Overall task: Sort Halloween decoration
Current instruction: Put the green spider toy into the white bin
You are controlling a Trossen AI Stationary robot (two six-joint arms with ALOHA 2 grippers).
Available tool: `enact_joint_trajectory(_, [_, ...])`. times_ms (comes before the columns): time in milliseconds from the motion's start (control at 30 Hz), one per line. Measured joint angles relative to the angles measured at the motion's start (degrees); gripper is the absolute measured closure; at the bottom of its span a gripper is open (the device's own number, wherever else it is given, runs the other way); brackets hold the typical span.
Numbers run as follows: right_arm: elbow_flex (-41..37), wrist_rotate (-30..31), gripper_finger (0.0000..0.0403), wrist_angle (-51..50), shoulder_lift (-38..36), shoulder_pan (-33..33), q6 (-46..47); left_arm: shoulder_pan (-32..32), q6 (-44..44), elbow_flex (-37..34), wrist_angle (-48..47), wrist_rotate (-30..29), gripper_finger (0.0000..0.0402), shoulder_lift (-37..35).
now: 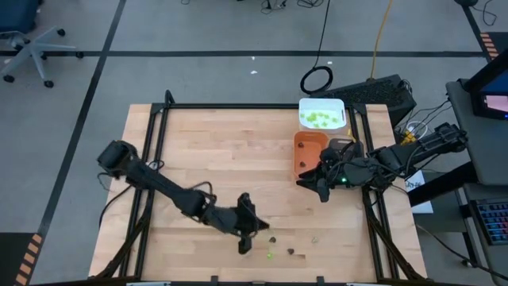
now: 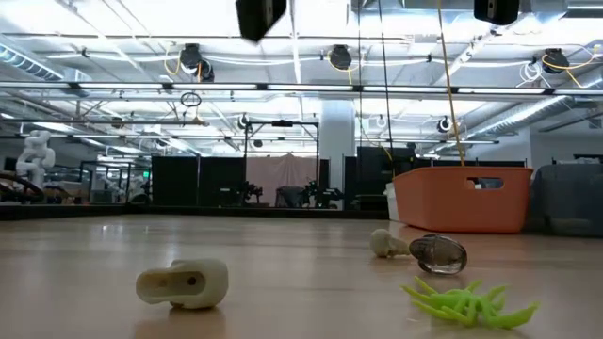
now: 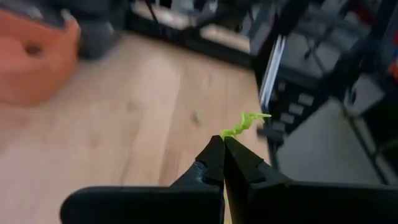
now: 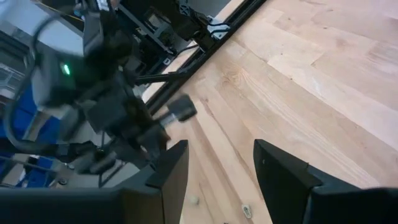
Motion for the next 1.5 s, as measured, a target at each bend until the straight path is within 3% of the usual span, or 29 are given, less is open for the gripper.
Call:
enact_joint_trajectory(133, [0.00, 0.00, 0.0236, -0.03, -0.20, 0.00, 0.00, 1.97, 0.42, 0.00, 0.43, -1.01, 0.0401, -5.74])
enact_joint_trajectory(233, [0.00, -0.01, 0.0236, -2.45, -0.69, 0.00, 0.18, 2.51, 6.03, 0.00, 0.72, -3.52, 0.0401, -10.25])
enact_joint_trajectory(400, [0.00, -0.02, 0.0236, -2.97, -0.92, 0.00, 0.15, 2.49, 21.65, 0.04, 0.88, -7.78, 0.0401, -17.58])
enact_joint_trajectory(600, [0.00, 0.02, 0.0236, -0.72, -0.76, 0.00, -0.15, 2.53, 48.34, 0.09, 0.82, -9.88, 0.0401, -22.73])
enact_joint_trajectory(733, [0.00, 0.04, 0.0236, -0.43, -0.68, 0.00, -0.05, 2.95, 55.89, 0.09, 2.34, -10.03, 0.0402, -24.10])
enact_joint_trajectory(933, [0.00, 0.10, 0.0236, -0.41, -0.66, 0.00, 0.02, 3.61, 54.61, 0.09, 5.92, -10.21, 0.0402, -24.10])
enact_joint_trajectory(1100, [0.00, 3.34, 0.0236, 4.35, -0.34, 0.00, -1.84, 3.87, 43.31, 0.09, 6.13, -12.08, 0.0402, -24.12])
enact_joint_trajectory(1500, [0.87, 7.15, 0.0228, 29.11, 9.13, 0.00, -31.95, 4.98, 6.74, 0.09, 4.25, -19.91, 0.0402, -24.04])
